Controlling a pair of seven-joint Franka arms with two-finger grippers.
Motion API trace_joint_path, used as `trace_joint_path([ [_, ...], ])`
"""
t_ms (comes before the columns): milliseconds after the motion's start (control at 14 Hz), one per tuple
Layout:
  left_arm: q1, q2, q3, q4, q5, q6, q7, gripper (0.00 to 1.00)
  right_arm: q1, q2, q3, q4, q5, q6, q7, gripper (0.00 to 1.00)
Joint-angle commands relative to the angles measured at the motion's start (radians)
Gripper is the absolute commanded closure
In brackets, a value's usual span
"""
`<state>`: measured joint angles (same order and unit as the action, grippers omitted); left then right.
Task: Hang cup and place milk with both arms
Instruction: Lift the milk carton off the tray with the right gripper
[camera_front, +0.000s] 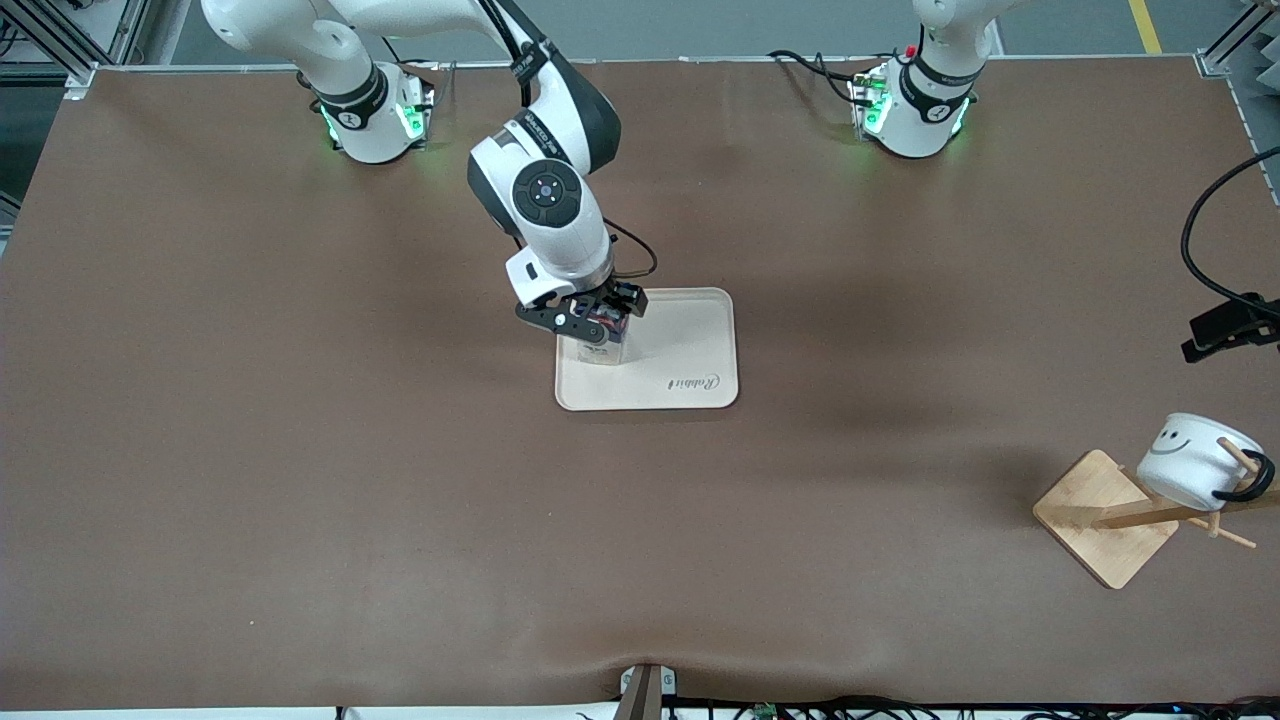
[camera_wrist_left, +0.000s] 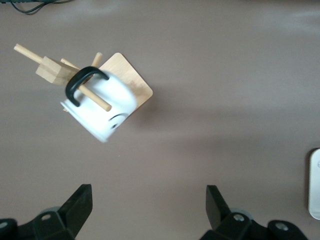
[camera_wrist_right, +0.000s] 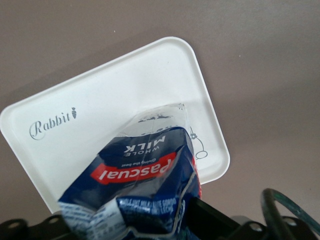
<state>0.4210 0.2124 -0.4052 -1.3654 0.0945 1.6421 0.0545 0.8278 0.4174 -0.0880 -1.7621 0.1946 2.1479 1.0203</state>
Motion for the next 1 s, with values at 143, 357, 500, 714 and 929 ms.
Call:
trace_joint_path([
  [143, 0.009, -0.077, -0.041, -0.012, -0.012, -0.077, -0.073, 0.0, -0.074, -0.022, -0.022, 0.157, -0.01, -0.337, 0.057, 1.0],
  [357, -0.104, -0.119, 0.066, -0.02, -0.015, -0.149, -0.09, 0.0, -0.165, -0.025, -0.021, 0.266, -0.003, -0.471, 0.046, 1.0],
  [500, -0.194, -0.143, 0.155, -0.024, -0.016, -0.165, -0.088, 0.0, -0.217, -0.061, -0.025, 0.277, -0.007, -0.529, -0.055, 1.0],
  [714, -0.29, -0.174, 0.241, -0.043, -0.024, -0.177, -0.087, 0.0, -0.372, -0.129, -0.027, 0.274, -0.036, -0.65, -0.26, 1.0],
  [929, -0.394, -0.208, 0.362, -0.084, -0.055, -0.176, -0.085, 0.0, -0.55, -0.169, -0.027, 0.253, -0.081, -0.683, -0.483, 1.0],
])
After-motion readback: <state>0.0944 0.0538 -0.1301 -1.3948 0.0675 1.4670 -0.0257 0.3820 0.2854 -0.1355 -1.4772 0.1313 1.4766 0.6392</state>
